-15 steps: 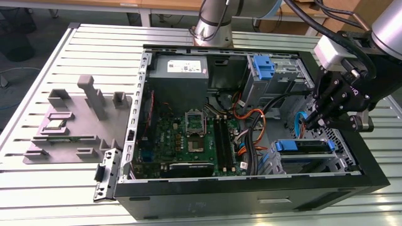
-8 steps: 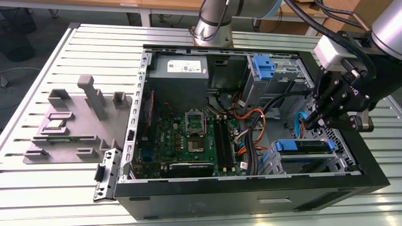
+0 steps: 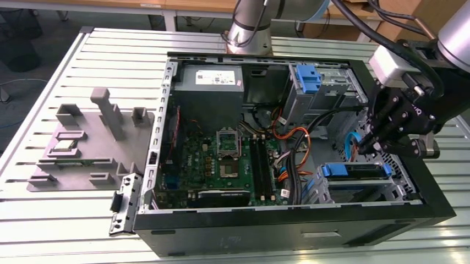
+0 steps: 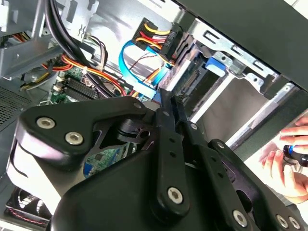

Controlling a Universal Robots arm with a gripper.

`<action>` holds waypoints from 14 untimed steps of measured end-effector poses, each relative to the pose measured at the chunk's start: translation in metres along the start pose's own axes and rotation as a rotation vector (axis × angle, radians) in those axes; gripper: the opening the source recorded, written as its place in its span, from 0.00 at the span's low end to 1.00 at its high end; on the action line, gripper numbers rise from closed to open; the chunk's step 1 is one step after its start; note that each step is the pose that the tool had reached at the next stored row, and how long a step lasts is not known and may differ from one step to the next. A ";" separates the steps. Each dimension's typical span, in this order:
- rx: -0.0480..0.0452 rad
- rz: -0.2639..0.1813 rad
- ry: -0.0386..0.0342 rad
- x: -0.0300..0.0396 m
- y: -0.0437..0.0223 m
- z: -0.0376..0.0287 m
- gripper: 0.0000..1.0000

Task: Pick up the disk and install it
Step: 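Insert the first disk wire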

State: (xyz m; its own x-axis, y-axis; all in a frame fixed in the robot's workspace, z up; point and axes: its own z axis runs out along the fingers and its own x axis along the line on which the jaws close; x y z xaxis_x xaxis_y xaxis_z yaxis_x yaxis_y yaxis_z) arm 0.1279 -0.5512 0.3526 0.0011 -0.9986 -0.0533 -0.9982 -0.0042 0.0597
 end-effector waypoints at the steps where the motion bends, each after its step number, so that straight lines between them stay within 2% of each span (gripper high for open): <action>1: 0.0000 0.000 0.0001 0.0017 0.0000 0.0000 0.16; 7: 0.0088 -0.003 0.0001 0.0067 0.0007 0.0021 0.16; 14: 0.0099 -0.003 0.0001 0.0070 0.0010 0.0026 0.16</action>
State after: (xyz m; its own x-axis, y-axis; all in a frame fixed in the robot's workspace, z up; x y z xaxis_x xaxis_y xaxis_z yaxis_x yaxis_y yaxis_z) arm 0.1268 -0.5581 0.3497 0.0041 -0.9986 -0.0533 -0.9987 -0.0067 0.0497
